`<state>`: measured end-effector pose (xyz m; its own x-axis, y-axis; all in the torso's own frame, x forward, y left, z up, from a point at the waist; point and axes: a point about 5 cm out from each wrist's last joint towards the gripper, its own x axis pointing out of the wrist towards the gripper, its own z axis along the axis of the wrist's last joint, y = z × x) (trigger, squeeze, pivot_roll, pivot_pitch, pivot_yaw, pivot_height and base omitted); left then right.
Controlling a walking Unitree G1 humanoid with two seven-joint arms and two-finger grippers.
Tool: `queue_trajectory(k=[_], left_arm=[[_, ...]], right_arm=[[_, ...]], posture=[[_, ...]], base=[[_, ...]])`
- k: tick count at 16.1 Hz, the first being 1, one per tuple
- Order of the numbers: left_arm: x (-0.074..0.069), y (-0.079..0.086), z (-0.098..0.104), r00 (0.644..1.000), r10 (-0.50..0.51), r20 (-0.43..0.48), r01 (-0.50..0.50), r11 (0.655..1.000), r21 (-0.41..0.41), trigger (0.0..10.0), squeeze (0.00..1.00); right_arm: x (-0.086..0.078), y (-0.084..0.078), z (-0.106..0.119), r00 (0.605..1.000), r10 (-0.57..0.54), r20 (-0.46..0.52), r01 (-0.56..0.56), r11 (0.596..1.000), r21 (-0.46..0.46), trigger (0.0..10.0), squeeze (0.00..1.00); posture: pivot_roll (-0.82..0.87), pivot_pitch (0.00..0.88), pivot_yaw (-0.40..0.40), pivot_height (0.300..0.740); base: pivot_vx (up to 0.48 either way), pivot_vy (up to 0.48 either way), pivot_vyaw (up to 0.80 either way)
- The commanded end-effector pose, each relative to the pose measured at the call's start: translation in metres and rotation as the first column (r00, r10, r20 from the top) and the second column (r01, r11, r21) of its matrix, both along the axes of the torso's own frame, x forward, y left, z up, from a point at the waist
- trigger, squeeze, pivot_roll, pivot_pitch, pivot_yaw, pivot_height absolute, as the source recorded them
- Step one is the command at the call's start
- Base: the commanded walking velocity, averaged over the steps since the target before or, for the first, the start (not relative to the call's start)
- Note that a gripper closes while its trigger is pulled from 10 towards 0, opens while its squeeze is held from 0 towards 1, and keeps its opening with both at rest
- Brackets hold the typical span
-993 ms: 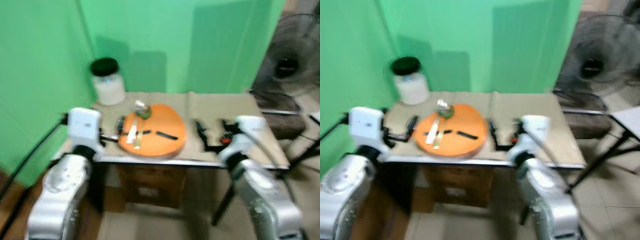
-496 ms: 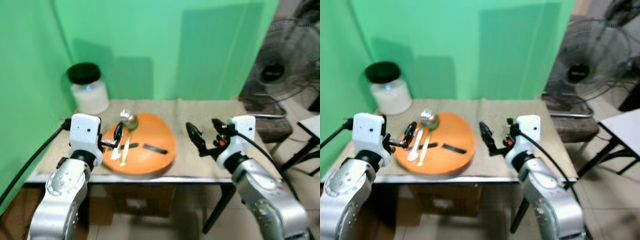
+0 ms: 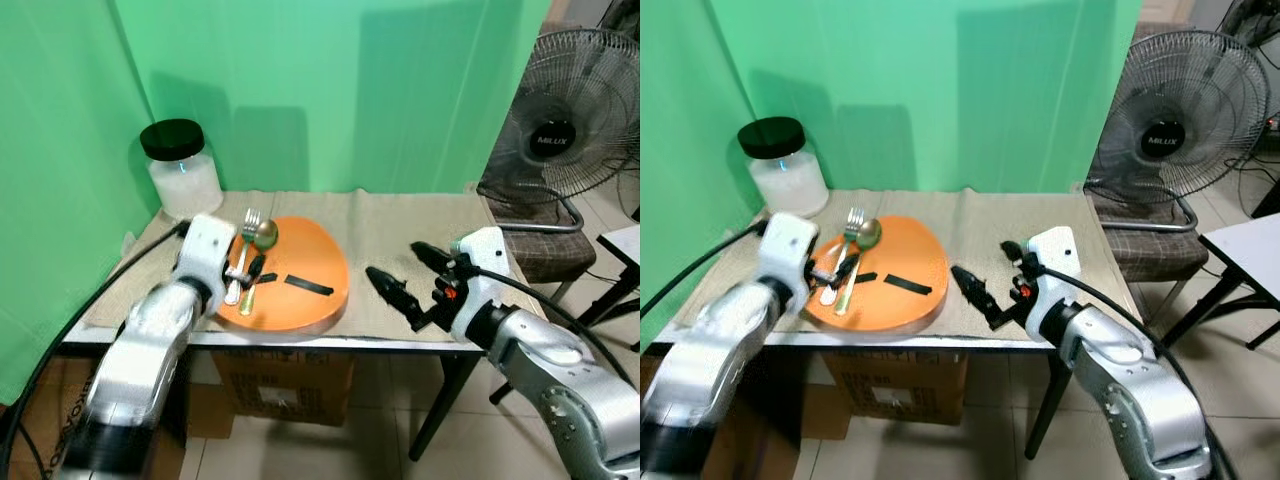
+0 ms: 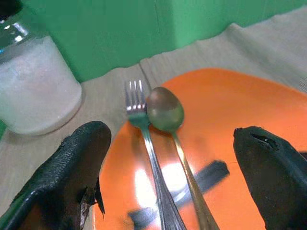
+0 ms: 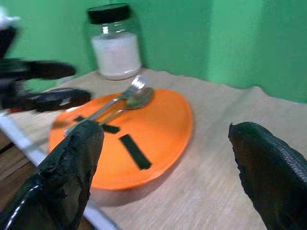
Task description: Setting the table
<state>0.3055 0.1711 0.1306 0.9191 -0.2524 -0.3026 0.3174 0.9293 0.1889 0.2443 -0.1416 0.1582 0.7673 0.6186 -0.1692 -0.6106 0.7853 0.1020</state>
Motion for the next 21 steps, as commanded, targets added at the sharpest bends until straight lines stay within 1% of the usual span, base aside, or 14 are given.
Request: queue_trajectory(k=[1, 3, 4, 7, 8, 9, 10, 13, 14, 15, 16, 18, 20, 21], left_arm=[[0.009, -0.002, 0.0, 1.0, -0.025, -0.004, 0.025, 0.999, -0.027, 10.0, 0.0], [0.021, -0.008, -0.006, 0.994, -0.1, -0.041, 0.099, 0.995, -0.005, 10.0, 0.0], [0.027, -0.008, -0.01, 0.992, -0.098, -0.075, 0.098, 0.995, -0.01, 10.0, 0.0], [0.036, -0.004, -0.021, 0.988, -0.07, -0.134, 0.075, 0.997, 0.033, 9.9, 0.0], [0.038, -0.002, -0.025, 0.986, -0.059, -0.154, 0.068, 0.996, 0.054, 8.1, 0.0], [0.039, -0.001, -0.029, 0.984, -0.047, -0.171, 0.057, 0.997, 0.056, 7.7, 0.0], [0.04, -0.001, -0.035, 0.984, -0.029, -0.177, 0.041, 0.997, 0.061, 4.9, 0.0], [0.039, -0.007, -0.044, 0.979, -0.051, -0.199, 0.058, 0.998, 0.031, 4.3, 0.0], [0.04, -0.007, -0.047, 0.976, -0.046, -0.213, 0.052, 0.998, 0.022, 2.6, 0.0], [0.04, -0.007, -0.049, 0.975, -0.046, -0.217, 0.053, 0.998, 0.025, 2.6, 0.0], [0.04, -0.006, -0.052, 0.973, -0.046, -0.226, 0.055, 0.998, 0.034, 1.5, 0.0], [0.041, -0.003, -0.054, 0.971, -0.043, -0.236, 0.055, 0.997, 0.045, 0.9, 0.0], [0.041, 0.0, -0.057, 0.968, -0.033, -0.247, 0.049, 0.997, 0.059, 0.0, 0.0], [0.041, 0.001, -0.058, 0.968, -0.03, -0.251, 0.047, 0.997, 0.062, 0.0, 0.0]], right_arm=[[-0.001, -0.001, 0.001, 0.999, 0.036, -0.002, -0.036, 0.999, -0.008, 10.0, 0.0], [-0.005, -0.004, 0.0, 0.997, 0.079, -0.008, -0.079, 0.996, -0.03, 10.0, 0.0], [-0.008, -0.005, -0.001, 0.994, 0.103, -0.017, -0.104, 0.994, -0.044, 10.0, 0.0], [-0.012, -0.007, -0.002, 0.99, 0.139, -0.032, -0.141, 0.988, -0.064, 10.0, 0.0], [-0.013, -0.007, -0.003, 0.988, 0.152, -0.035, -0.154, 0.986, -0.07, 10.0, 0.0], [-0.013, -0.007, -0.003, 0.986, 0.163, -0.036, -0.166, 0.983, -0.078, 10.0, 0.0], [-0.013, -0.007, -0.004, 0.985, 0.171, -0.04, -0.173, 0.982, -0.081, 10.0, 0.0], [-0.019, -0.005, -0.006, 0.972, 0.228, -0.06, -0.232, 0.969, -0.088, 10.0, 0.0], [-0.021, -0.004, -0.007, 0.967, 0.245, -0.069, -0.251, 0.963, -0.096, 10.0, 0.0], [-0.022, -0.005, -0.007, 0.966, 0.248, -0.071, -0.255, 0.962, -0.101, 10.0, 0.0], [-0.022, -0.006, -0.008, 0.968, 0.24, -0.069, -0.246, 0.963, -0.106, 10.0, 0.0], [-0.022, -0.006, -0.008, 0.969, 0.237, -0.065, -0.243, 0.964, -0.106, 10.0, 0.0], [-0.023, -0.006, -0.009, 0.969, 0.238, -0.061, -0.243, 0.964, -0.108, 10.0, 0.0], [-0.024, -0.006, -0.009, 0.969, 0.238, -0.06, -0.243, 0.964, -0.109, 10.0, 0.0]], posture=[[-0.1, 0.0, 0.047, 0.74], [-0.12, 0.0, 0.053, 0.74], [-0.13, 0.0, 0.052, 0.74], [-0.14, 0.0, 0.045, 0.74], [-0.14, 0.0, 0.045, 0.74], [-0.14, 0.0, 0.044, 0.74], [-0.14, 0.0, 0.041, 0.74], [-0.15, 0.0, 0.035, 0.74], [-0.15, 0.0, 0.036, 0.74], [-0.15, 0.0, 0.037, 0.74], [-0.16, 0.0, 0.042, 0.74], [-0.16, 0.0, 0.051, 0.74], [-0.17, 0.0, 0.061, 0.74], [-0.17, 0.0, 0.064, 0.74]], base=[[0.0, 0.0, 0.0], [0.0, 0.0, 0.0], [0.0, 0.0, 0.0], [0.0, 0.0, 0.0], [0.0, 0.0, 0.0], [0.0, 0.0, 0.0], [0.0, 0.0, 0.0], [0.0, 0.0, 0.0], [0.0, 0.0, 0.0], [0.0, 0.0, 0.0], [0.0, 0.0, 0.0], [0.0, 0.0, 0.0], [0.0, 0.0, 0.0], [0.0, 0.0, 0.0]])
